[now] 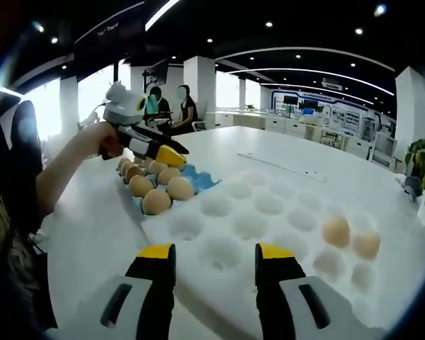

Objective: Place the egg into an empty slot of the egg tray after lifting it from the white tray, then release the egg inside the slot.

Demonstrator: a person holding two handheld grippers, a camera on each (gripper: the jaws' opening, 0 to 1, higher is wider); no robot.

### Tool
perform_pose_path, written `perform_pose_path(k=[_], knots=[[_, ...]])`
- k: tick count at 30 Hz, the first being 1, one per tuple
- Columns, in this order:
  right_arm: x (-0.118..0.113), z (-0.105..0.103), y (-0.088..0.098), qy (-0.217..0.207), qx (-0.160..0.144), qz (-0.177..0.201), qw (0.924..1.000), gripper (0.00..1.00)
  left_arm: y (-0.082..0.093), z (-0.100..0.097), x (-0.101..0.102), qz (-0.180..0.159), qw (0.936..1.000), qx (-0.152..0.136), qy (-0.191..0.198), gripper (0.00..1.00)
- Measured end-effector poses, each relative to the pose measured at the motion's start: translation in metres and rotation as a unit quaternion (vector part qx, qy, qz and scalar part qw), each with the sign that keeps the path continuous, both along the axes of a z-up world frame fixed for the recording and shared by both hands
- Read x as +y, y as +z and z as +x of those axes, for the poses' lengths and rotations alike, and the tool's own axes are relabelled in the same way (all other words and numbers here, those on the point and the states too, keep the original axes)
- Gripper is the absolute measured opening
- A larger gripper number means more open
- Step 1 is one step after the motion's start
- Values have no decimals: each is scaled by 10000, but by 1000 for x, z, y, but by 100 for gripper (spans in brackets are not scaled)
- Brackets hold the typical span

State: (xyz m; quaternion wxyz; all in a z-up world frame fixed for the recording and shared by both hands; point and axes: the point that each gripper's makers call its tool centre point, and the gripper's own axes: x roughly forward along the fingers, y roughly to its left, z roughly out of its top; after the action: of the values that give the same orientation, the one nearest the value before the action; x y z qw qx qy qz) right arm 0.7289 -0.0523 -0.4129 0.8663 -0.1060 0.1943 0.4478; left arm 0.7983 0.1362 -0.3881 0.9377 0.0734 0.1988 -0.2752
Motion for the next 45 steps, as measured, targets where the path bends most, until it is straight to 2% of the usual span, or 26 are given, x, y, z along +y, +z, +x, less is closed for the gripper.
perform_pose_path(k=[5, 13, 20, 29, 41, 45], knots=[[-7, 3, 1, -52, -23, 9, 10000, 47, -2, -21, -28, -61, 9999, 53, -102, 38], [-22, 13, 5, -130, -115, -32, 9998, 47, -6, -35, -44, -221, 9993, 186, -224, 38], [-45, 26, 6, -264, -204, -257, 9991, 47, -7, -38, -46, -212, 9991, 218, -285, 38], [-61, 43, 4, -303, -329, -553, 9975, 47, -8, -46, -51, -191, 9989, 213, -383, 39], [-68, 66, 8, -321, -467, -847, 9948, 47, -10, -61, -57, -58, 9987, 161, -477, 42], [-71, 75, 3, -354, -519, -1082, 9921, 47, -10, -64, -57, -21, 9986, 167, -505, 42]])
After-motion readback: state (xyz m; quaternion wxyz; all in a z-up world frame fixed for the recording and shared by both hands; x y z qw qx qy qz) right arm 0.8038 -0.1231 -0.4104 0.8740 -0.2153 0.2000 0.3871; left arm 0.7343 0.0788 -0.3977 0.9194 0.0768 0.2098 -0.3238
